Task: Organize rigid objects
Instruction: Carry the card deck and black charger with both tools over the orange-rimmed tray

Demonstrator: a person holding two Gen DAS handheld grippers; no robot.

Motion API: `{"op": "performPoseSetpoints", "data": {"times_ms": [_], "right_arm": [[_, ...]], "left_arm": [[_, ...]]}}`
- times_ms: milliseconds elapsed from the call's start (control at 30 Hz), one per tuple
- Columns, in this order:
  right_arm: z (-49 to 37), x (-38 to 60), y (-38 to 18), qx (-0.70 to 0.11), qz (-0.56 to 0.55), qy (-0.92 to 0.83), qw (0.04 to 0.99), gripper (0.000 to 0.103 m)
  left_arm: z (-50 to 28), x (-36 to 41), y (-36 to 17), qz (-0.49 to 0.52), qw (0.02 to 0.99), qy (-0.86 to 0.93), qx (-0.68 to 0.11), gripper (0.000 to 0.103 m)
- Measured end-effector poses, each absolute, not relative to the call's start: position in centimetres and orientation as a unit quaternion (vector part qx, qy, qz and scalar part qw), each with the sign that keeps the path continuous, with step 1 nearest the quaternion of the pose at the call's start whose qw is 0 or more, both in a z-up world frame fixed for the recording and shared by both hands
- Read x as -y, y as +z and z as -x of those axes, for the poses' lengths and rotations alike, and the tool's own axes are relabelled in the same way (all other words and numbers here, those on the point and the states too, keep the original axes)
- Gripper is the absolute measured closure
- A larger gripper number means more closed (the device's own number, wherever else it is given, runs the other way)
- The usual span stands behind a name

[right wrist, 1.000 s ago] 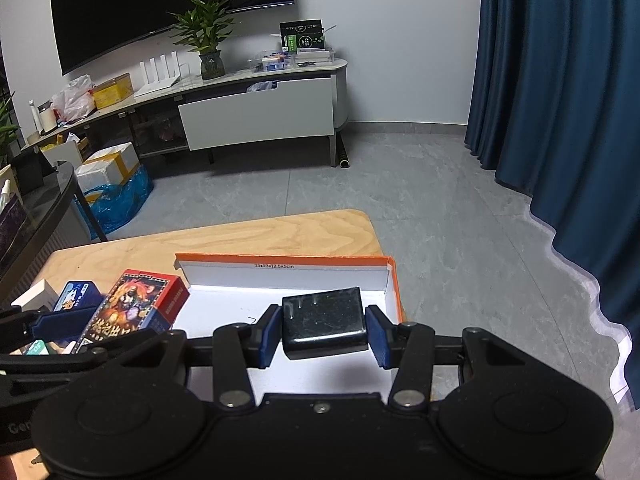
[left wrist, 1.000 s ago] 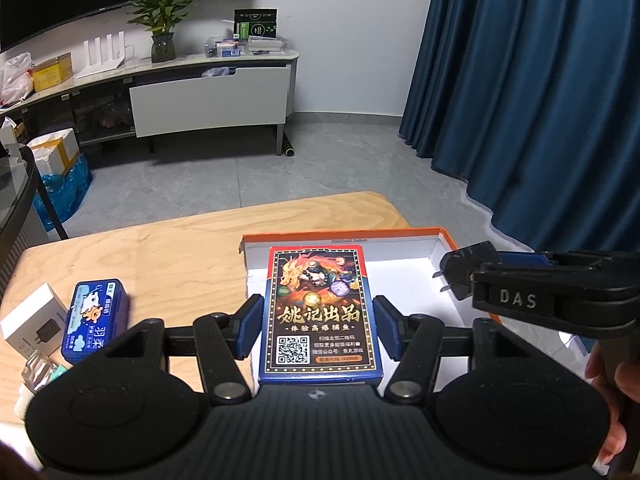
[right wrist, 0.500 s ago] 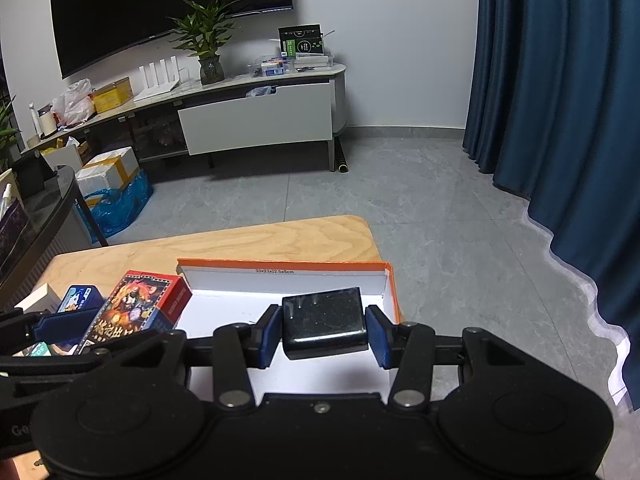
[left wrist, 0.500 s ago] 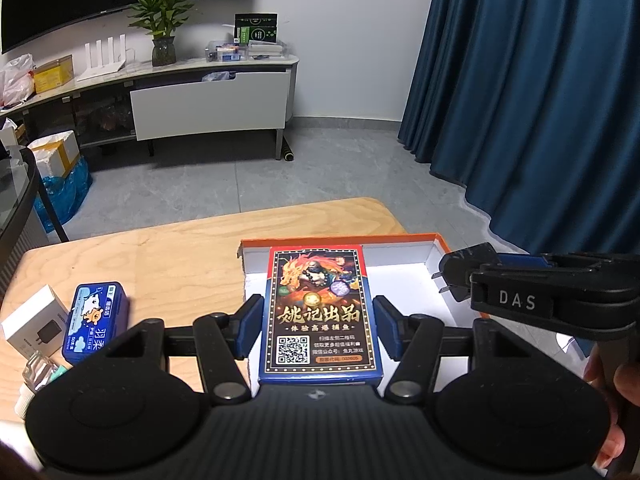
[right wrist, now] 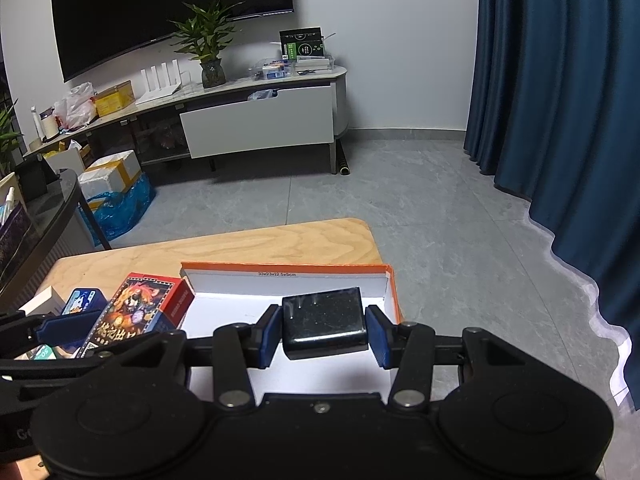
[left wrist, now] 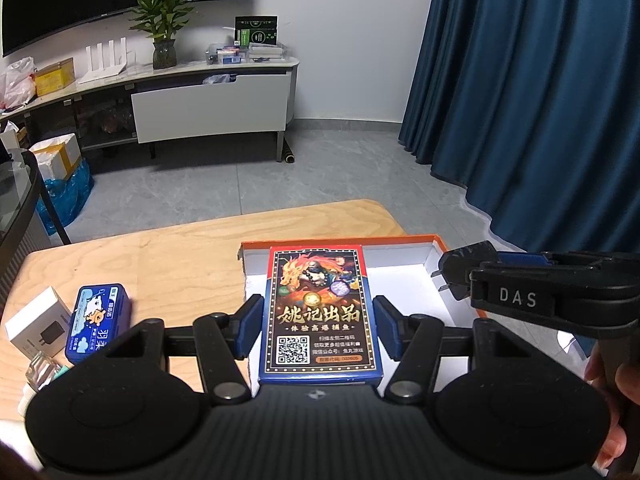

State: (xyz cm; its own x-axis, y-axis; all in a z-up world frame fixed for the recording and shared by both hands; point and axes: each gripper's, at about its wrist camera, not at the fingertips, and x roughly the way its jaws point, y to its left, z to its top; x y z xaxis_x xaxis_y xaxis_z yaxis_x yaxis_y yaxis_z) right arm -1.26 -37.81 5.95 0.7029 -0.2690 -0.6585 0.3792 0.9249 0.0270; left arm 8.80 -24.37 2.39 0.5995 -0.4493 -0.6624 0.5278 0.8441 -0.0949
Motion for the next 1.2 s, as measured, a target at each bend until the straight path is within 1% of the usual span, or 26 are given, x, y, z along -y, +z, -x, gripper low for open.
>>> {"op": "performPoseSetpoints", "data": {"times_ms": [300, 667, 1200], "right_arm": [[1.2, 38.3, 6.6, -0.346, -0.081, -0.180, 0.917, 0.047], [1.2, 38.0, 7.7, -0.355, -0.049, -0.185, 0.915, 0.047], [1.1, 38.4, 7.0, -0.351, -0.068, -0.183, 0.916, 0.047]], "left_arm": [[-8.5, 24.5, 2.4, -0.060, 0.891, -0.280, -0.352, 0.043], [-8.6, 24.7, 2.4, -0.061, 0.887, -0.290, -0.353, 0.043], [-8.8, 24.6, 2.1, -0.064, 0.888, -0.287, -0.353, 0.043]]}}
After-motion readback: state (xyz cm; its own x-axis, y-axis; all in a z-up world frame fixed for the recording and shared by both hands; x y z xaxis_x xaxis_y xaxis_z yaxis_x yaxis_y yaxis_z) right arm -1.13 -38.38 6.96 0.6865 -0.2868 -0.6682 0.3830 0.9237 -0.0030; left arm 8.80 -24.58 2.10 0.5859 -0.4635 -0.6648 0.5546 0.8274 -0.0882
